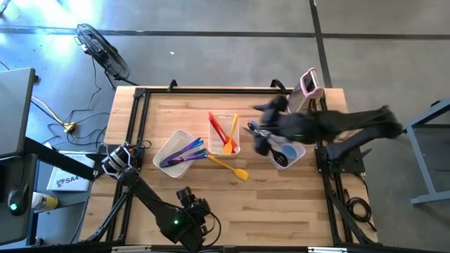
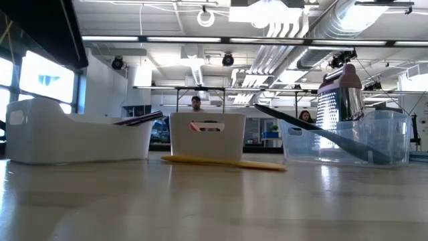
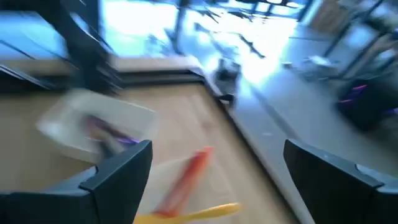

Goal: Pick & Place Kitchen Items
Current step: Put the yellow spatula into the right white bin

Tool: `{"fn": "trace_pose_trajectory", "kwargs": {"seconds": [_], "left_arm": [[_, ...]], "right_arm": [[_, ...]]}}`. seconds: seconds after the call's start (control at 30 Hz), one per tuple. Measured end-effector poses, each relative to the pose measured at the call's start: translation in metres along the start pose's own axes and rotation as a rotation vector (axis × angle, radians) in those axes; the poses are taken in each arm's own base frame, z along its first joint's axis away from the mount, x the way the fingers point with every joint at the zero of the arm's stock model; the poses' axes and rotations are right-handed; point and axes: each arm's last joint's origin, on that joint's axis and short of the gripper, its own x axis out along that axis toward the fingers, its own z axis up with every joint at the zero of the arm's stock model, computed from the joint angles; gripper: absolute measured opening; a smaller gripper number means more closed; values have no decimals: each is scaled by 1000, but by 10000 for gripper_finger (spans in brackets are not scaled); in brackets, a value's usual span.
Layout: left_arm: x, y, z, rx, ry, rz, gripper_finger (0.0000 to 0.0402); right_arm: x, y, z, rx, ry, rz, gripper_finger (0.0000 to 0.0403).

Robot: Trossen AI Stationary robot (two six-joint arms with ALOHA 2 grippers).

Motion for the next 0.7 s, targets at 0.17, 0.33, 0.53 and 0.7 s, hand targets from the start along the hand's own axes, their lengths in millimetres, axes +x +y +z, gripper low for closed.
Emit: {"fn": "trace_pose_trajectory", "kwargs": {"seconds": [0.17, 0.33, 0.53, 0.7], "left_arm": [[5, 5, 15, 71, 1, 8, 210], [13, 17, 51, 230, -1, -6, 210], [27, 31, 96, 538, -45, -76, 210], [45, 46, 130, 807, -132, -124, 210]], "right_arm": [[-67, -10, -5, 206, 29, 266, 356], [-108, -6, -25, 270, 209, 479, 356], [-144, 26, -43, 294, 301, 555, 356], [-169, 64, -54, 338, 245, 559, 356]]}}
